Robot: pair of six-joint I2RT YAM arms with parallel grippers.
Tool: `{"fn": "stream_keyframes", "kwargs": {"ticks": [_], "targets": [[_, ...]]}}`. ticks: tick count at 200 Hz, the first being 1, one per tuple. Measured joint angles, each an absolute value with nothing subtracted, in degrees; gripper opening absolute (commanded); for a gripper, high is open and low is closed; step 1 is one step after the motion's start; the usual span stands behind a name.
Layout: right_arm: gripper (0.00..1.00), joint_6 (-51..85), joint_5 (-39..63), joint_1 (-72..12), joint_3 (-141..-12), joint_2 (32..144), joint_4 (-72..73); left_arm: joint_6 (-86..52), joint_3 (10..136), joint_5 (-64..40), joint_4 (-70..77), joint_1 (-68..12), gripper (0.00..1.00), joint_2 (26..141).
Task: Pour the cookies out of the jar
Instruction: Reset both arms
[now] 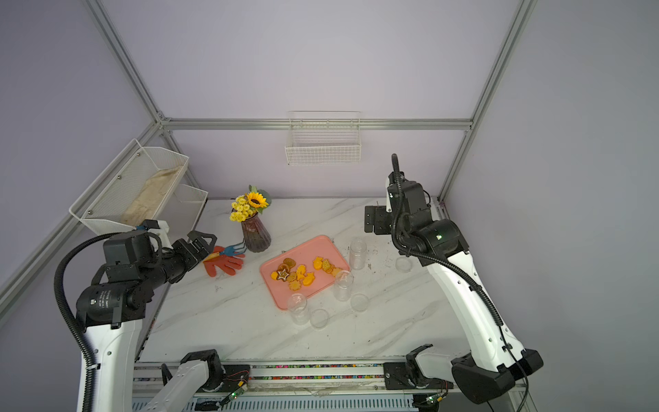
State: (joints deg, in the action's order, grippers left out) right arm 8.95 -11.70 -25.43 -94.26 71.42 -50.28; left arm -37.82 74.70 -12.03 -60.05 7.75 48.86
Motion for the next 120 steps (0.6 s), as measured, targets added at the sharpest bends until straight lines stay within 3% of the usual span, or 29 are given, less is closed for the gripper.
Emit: {"fn": "stream_keyframes", "kwargs": {"ticks": [78, 120], "targets": [[0.98, 5.63, -21.21, -24.51, -69.01, 61.04, -27.35, -35.79, 51.11, 0.56, -44.16, 7.77, 1.0, 28.1], [0.97, 4.82, -26.3, -23.24, -62.26, 60.55, -20.88, -34.61, 41.36, 6.02, -37.41, 7.75, 1.0, 20.14]]}}
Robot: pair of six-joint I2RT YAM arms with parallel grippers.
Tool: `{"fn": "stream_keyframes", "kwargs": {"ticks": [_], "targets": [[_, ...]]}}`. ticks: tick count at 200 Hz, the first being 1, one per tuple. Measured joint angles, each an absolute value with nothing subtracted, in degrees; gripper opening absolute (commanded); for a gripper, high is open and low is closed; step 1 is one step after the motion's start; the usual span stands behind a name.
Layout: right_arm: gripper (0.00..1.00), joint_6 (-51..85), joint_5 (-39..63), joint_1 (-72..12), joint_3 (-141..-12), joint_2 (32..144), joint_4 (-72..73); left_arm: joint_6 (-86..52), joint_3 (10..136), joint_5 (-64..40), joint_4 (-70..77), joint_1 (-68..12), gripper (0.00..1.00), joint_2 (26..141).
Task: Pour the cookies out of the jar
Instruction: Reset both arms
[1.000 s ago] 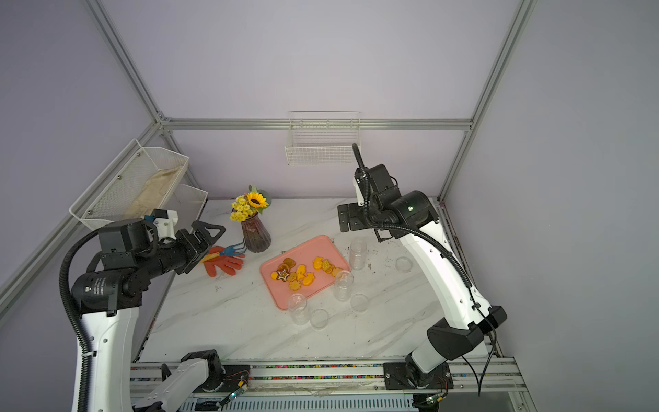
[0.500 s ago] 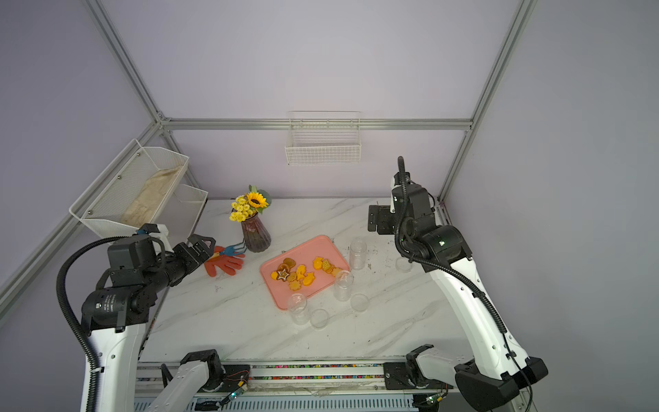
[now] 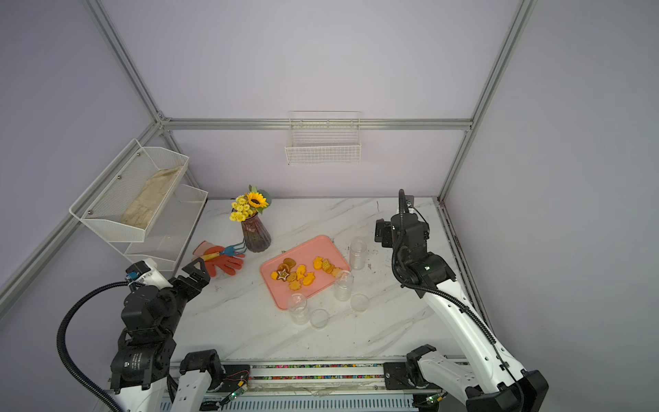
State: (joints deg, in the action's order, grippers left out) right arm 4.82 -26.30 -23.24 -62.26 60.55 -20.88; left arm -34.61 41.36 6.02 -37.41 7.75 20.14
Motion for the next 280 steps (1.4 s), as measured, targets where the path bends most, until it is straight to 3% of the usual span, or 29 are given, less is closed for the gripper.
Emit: {"fn": "stream_keyframes", "kwargs": {"ticks": [125, 280], "targets": [[0.97, 6.31, -28.05, -14.41, -49.25, 67.26, -9.91, -30.33, 29.26, 13.54, -30.76, 7.75, 1.0, 15.99], [0.97, 1.61, -23.92, -11.14, -39.83, 84.51, 11.44, -25.82, 21.71, 14.5, -21.63, 7.75, 1.0, 18.04]]}}
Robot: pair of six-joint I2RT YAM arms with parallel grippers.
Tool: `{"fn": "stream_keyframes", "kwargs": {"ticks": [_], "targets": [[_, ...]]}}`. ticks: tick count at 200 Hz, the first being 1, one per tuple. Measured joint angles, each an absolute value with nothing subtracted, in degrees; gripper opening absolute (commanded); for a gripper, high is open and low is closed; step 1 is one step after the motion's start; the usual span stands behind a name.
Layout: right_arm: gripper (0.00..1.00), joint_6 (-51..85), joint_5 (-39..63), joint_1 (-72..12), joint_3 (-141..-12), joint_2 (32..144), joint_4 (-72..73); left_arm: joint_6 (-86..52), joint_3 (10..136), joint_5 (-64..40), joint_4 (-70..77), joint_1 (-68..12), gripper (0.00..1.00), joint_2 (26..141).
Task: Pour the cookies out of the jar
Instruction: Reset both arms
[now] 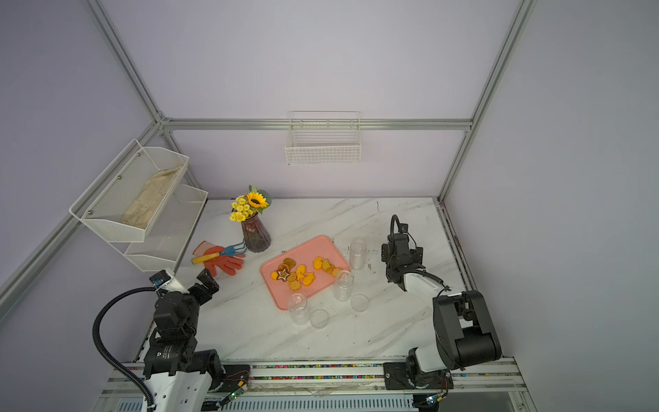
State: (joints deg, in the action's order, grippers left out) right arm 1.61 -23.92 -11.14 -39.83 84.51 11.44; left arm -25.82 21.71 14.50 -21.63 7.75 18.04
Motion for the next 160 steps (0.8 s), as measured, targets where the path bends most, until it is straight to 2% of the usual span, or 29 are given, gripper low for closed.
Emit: {"fn": "stream_keyframes", "kwargs": {"ticks": [74, 160], "targets": [[0.97, 1.19, -22.98, -9.56, -39.62, 93.58, 19.4, -23.97, 18.39, 15.73, -8.88, 7.75, 1.0, 28.08], [0.97, 0.71, -21.87, -8.49, -39.55, 99.15, 27.35, -21.67, 16.34, 18.61, 15.22, 7.77, 1.0, 52.47]]}}
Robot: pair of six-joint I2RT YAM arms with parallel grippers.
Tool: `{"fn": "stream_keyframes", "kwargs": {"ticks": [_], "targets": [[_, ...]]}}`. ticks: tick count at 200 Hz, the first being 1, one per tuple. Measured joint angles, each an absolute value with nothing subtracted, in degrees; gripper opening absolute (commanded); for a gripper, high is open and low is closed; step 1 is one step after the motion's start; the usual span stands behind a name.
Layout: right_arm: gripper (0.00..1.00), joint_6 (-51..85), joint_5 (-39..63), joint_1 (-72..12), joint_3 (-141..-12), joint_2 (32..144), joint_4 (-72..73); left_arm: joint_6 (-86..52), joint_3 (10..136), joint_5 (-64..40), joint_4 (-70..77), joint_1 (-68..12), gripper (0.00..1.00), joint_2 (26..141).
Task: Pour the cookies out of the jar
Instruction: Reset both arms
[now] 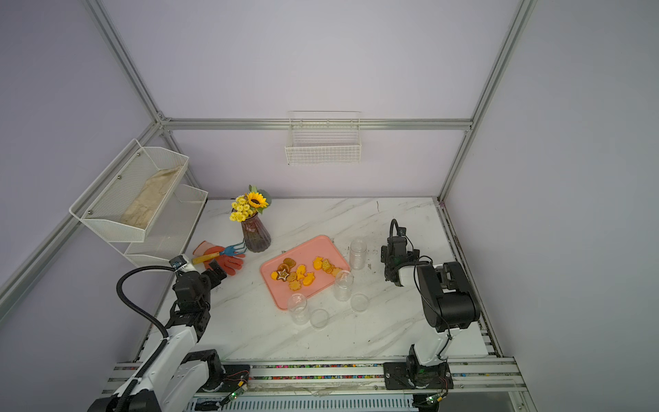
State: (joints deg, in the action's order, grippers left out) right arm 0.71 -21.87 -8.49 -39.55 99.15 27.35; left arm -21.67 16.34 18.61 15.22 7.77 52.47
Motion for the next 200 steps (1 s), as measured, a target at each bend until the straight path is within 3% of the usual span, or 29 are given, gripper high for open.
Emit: {"fn": "stream_keyframes", "kwargs": {"ticks": [82, 200], "targets": [[0.97, 0.58, -21.41, -8.23, -38.52, 102.1, 32.38, -17.63, 16.36, 18.61, 29.78, 7.75, 1.0, 70.19], [0.97, -1.69, -19.42, -8.23, -29.52, 100.92, 44.97, -11.33, 16.4, 16.82, 42.59, 4.38, 1.0, 78.98]]}}
